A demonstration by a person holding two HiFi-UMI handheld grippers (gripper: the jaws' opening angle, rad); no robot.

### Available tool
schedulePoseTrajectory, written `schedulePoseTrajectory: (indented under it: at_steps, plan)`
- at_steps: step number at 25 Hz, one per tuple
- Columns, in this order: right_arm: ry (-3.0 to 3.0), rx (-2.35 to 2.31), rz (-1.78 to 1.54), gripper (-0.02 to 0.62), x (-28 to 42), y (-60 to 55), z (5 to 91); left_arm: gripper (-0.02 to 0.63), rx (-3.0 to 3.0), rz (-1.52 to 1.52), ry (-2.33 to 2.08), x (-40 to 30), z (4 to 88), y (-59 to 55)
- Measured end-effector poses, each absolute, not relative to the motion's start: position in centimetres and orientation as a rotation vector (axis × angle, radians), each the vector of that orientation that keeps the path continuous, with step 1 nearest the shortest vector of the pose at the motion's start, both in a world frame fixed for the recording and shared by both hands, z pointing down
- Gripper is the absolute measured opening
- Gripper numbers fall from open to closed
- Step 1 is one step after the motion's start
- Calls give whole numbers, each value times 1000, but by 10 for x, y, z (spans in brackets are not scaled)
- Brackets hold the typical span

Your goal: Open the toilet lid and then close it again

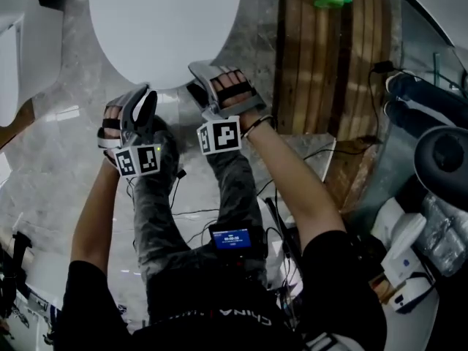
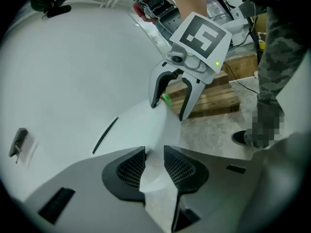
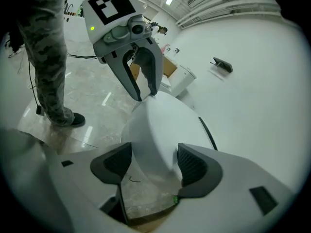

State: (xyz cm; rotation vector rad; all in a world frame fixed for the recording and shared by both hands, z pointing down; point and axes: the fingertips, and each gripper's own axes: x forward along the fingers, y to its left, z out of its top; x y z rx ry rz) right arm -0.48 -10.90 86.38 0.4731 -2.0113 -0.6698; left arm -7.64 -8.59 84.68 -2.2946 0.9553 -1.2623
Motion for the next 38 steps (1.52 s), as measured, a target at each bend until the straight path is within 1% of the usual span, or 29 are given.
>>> schedulePoseTrajectory:
  at_steps: [5, 12, 21, 26, 31, 32, 34, 35, 38]
  plan:
    - [-2005, 442, -665, 295, -3, -109, 909, 95, -2252, -1358, 881, -76, 895, -85]
    - [-1999, 414, -635, 287, -6, -115, 947, 87, -2262, -1448, 849, -79, 939, -88]
    - [-2020, 422, -635, 282, -9, -123, 962, 89, -2243, -1433, 897, -81, 954, -95]
    - [-2014, 391, -545, 261, -6, -118, 958, 88, -2313, -1477, 955, -76, 947, -92]
    - [-1986, 309, -376, 221, -5, -115, 950, 87, -2318, -1447, 1008, -72, 913, -106]
    - [-1979, 295, -345, 204, -4, -114, 946, 87, -2314, -1440, 1023, -74, 905, -110]
    - [-1977, 323, -326, 134, -3, -117, 930, 88, -2299, -1436, 1057, -82, 886, -116]
    - [-1980, 364, -329, 15, -2, -121, 920, 87, -2290, -1436, 1071, -87, 877, -120]
    - [-1976, 460, -278, 15, 3, -136, 887, 87, -2264, -1440, 1084, -101, 849, -126]
